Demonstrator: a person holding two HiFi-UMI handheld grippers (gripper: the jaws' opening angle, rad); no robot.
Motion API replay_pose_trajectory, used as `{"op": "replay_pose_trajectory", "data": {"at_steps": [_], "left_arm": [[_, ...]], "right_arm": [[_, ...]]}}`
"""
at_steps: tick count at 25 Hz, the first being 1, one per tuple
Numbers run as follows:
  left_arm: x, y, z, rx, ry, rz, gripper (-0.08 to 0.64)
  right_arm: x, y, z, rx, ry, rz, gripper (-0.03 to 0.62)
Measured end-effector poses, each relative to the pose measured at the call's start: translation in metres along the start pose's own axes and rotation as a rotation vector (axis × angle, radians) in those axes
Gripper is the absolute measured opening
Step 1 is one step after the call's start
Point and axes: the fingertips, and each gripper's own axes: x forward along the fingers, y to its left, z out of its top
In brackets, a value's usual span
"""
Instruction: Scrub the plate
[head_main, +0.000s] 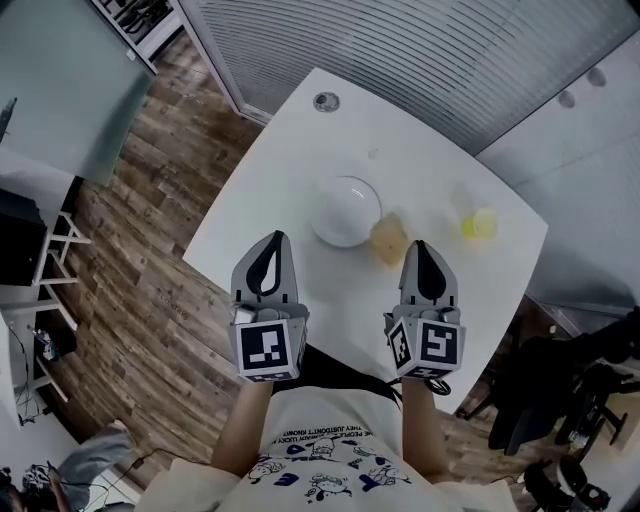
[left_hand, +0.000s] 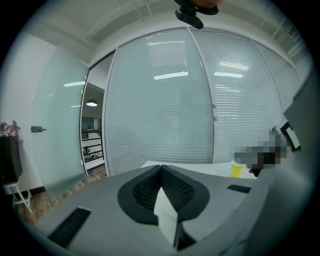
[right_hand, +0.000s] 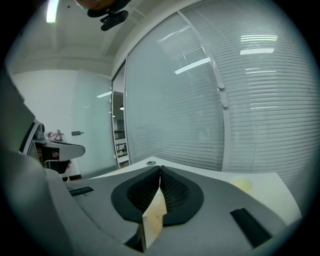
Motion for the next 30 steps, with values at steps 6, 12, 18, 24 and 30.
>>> {"op": "replay_pose_trajectory", "data": {"at_steps": [6, 12, 18, 24, 30], "left_arm": [[0.011, -0.014, -0.010, 0.002, 0.038, -0.013, 0.031], [0.020, -0.021, -0.022, 0.008, 0.081, -0.038, 0.030], [0.043, -0.027, -0.030, -0.009, 0.109, -0.085, 0.031], [0.065, -0.031, -0.042, -0.010, 0.154, -0.148, 0.031], [0.081, -0.032, -0.060, -0.017, 0.195, -0.203, 0.031]], "right_arm": [[0.009, -0.018, -0.008, 0.003, 0.026, -0.013, 0.002], [0.017, -0.026, -0.017, -0.004, 0.045, -0.020, 0.002], [0.029, -0.027, -0.024, -0.044, 0.078, -0.001, 0.026], [0.040, -0.021, -0.036, -0.105, 0.144, 0.011, 0.089], [0.045, -0.012, -0.058, -0.122, 0.231, 0.033, 0.126]]}}
